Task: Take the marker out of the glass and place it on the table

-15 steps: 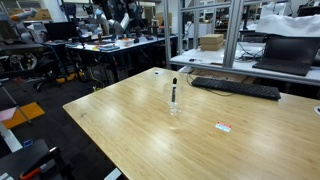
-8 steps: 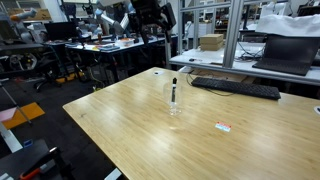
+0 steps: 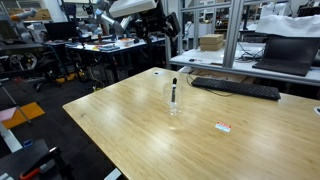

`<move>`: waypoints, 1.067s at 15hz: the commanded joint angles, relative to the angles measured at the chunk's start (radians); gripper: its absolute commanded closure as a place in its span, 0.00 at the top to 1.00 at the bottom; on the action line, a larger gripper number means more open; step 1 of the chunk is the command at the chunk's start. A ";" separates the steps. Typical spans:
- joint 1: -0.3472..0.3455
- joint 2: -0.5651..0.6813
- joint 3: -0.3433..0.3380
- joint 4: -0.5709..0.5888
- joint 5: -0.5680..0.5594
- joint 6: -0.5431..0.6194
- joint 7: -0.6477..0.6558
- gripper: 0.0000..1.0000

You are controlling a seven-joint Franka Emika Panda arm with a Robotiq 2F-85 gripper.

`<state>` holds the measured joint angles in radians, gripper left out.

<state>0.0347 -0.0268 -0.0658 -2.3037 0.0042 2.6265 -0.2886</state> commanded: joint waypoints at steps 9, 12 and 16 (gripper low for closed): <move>-0.051 0.225 0.041 0.104 0.152 0.054 -0.035 1.00; -0.072 0.295 0.057 0.157 0.140 0.056 -0.029 0.74; -0.103 0.359 0.083 0.211 0.138 0.041 -0.032 0.52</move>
<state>-0.0232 0.2974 -0.0241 -2.1370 0.1271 2.6784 -0.2933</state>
